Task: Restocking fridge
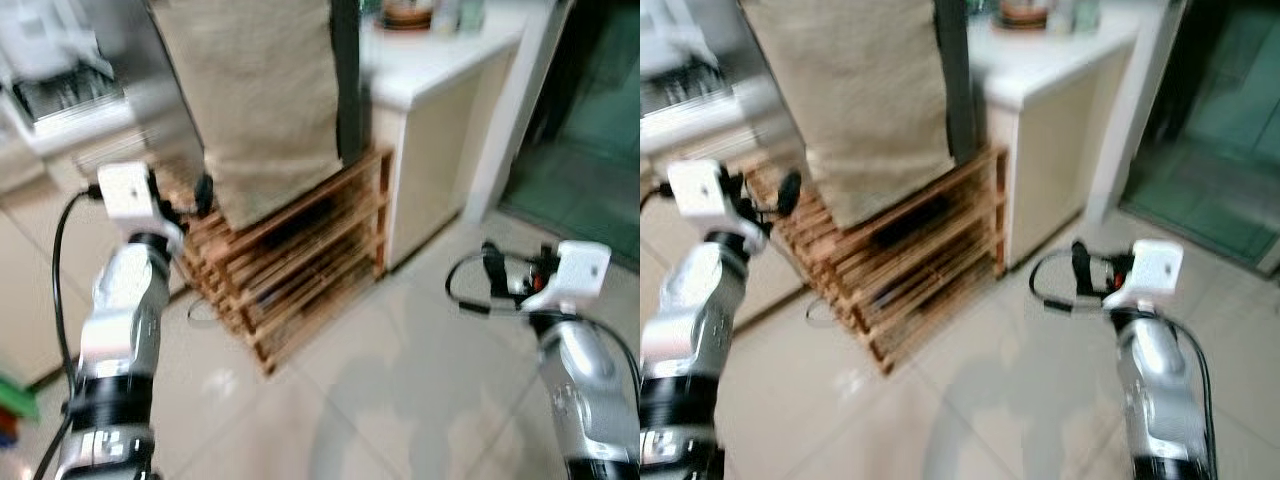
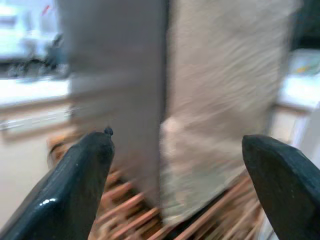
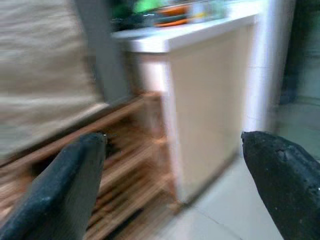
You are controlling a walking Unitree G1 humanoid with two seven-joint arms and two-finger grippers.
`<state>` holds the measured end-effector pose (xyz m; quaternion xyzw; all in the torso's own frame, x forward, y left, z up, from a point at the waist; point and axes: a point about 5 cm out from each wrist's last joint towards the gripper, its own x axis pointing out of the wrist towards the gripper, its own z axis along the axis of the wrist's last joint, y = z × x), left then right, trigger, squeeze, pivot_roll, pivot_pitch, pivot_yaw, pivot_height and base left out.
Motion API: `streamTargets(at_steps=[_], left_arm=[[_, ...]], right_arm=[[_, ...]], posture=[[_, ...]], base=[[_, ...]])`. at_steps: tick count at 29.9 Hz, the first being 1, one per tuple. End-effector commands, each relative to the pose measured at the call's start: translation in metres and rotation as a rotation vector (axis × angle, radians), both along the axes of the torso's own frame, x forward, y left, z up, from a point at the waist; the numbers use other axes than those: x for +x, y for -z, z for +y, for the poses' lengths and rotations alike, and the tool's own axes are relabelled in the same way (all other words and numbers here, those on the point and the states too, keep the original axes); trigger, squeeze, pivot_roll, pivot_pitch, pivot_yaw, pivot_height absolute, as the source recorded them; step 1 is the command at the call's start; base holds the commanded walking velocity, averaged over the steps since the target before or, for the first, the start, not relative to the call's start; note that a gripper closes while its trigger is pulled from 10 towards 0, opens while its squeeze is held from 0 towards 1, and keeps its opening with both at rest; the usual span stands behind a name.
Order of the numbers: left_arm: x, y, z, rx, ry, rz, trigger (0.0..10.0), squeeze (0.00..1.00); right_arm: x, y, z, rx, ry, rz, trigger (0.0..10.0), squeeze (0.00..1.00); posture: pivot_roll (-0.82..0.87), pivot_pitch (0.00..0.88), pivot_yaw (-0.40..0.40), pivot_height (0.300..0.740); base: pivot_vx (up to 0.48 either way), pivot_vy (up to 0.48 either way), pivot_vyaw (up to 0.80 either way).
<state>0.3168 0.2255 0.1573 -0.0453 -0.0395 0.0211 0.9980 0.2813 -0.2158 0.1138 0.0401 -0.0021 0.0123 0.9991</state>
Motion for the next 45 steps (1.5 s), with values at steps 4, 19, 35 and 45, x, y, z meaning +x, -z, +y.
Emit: streamTargets(at_steps=[4,19,35,45], left_arm=[[0.004,0.000,-0.006,-0.019,0.009,0.011,10.0,0.00],[0.010,-0.005,-0.016,0.000,0.060,0.000,10.0,0.00],[0.017,-0.009,-0.025,0.001,0.093,-0.007,10.0,0.00],[0.021,-0.014,-0.033,0.023,0.094,-0.028,10.0,0.00]], right_arm=[[-0.001,0.006,0.006,0.001,-0.005,0.021,10.0,0.00],[0.004,0.010,0.036,-0.018,-0.104,0.034,10.0,0.00],[0.010,0.009,0.039,-0.041,-0.112,0.028,10.0,0.00],[0.011,0.010,0.047,-0.054,-0.134,0.010,10.0,0.00]], posture=[[-0.09,0.000,0.100,0.740],[-0.10,0.000,0.093,0.740],[-0.10,0.000,0.101,0.740],[-0.10,0.000,0.103,0.740]], base=[[0.288,0.208,0.00],[0.000,0.473,-0.55],[0.102,0.426,-0.75],[0.169,0.233,-0.05]])
